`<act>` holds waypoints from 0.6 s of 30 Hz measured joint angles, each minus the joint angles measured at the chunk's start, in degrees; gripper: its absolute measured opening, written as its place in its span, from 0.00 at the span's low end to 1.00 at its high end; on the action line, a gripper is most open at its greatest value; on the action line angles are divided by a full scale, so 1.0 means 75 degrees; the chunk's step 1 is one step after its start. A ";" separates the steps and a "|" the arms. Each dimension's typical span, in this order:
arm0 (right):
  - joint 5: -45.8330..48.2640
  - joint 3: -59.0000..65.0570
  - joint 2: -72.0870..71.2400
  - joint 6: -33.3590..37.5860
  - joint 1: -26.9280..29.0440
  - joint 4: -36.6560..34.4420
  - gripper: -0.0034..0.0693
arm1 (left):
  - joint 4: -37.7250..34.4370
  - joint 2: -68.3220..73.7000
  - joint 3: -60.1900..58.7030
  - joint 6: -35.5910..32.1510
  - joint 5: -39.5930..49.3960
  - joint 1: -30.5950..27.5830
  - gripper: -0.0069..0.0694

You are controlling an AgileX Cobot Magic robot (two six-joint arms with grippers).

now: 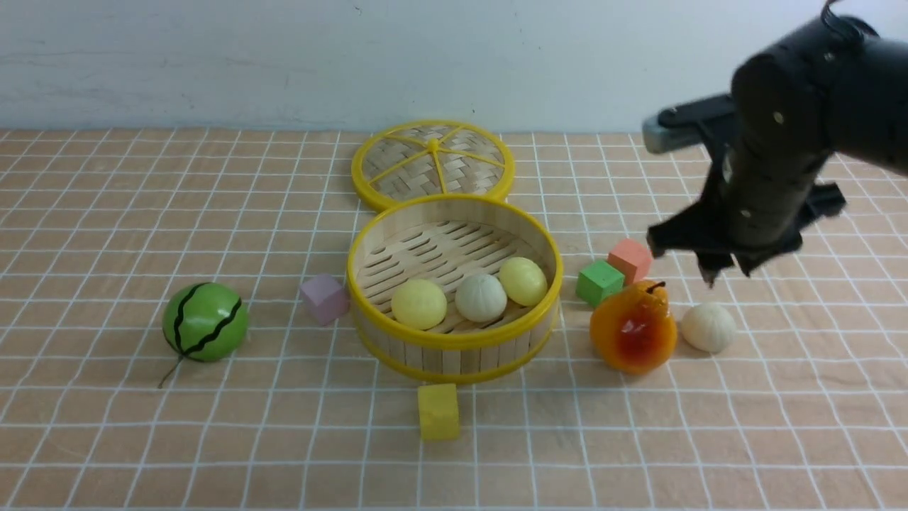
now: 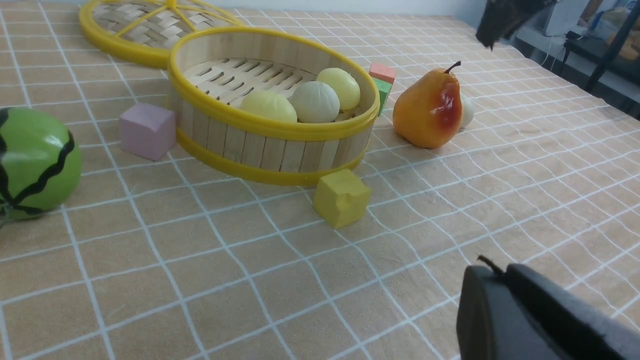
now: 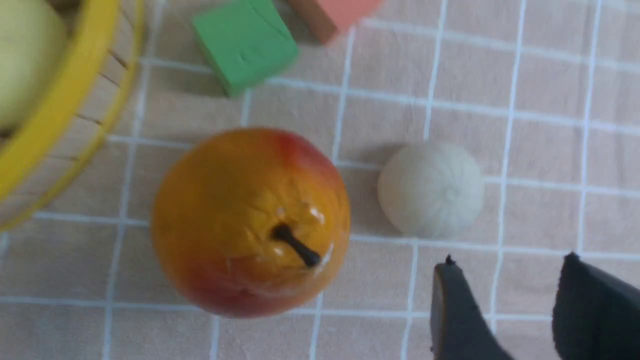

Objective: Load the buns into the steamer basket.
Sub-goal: Use the right arm to grab a steamed stuffed bun

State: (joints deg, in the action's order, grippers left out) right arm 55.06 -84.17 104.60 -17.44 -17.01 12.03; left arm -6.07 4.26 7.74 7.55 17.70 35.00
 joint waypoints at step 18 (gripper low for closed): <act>-0.2256 0.0566 0.0845 0.1295 0.1340 -0.2305 0.42 | 0.0000 0.0000 0.0000 0.0000 0.0000 0.0000 0.13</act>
State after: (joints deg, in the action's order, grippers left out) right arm 38.14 -79.93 110.94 -7.73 -6.96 -5.27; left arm -6.07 4.26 7.74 7.55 17.70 35.00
